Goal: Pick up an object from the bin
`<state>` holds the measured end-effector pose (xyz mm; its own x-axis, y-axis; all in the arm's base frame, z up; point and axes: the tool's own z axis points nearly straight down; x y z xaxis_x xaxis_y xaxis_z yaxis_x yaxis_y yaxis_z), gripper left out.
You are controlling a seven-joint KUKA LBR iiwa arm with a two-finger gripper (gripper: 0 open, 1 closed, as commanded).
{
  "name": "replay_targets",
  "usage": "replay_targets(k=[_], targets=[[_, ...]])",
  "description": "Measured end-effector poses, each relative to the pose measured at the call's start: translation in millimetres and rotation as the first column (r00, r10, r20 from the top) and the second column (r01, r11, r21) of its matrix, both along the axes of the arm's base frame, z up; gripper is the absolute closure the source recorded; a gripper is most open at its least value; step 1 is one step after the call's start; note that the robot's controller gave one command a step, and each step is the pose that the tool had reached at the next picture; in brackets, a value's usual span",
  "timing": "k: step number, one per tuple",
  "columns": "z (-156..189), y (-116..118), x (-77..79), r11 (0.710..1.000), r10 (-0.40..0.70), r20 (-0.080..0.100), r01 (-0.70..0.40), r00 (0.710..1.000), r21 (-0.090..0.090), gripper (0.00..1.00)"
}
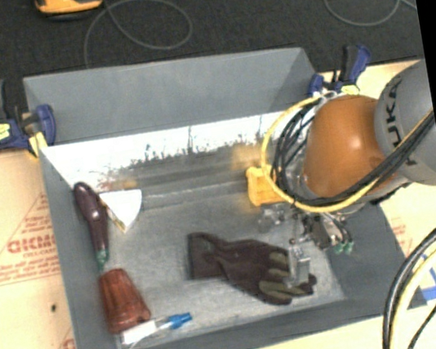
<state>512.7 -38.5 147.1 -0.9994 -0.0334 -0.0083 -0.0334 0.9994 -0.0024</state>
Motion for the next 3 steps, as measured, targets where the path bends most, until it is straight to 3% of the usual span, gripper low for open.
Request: replay_targets(k=[2, 3], targets=[[-41, 10, -0.4, 1.000, 0.001, -0.009, -0.001, 1.000, 0.002, 0.00], [-43, 10, 0.4, 1.000, 0.015, -0.008, -0.015, 1.000, 0.001, 0.00]])
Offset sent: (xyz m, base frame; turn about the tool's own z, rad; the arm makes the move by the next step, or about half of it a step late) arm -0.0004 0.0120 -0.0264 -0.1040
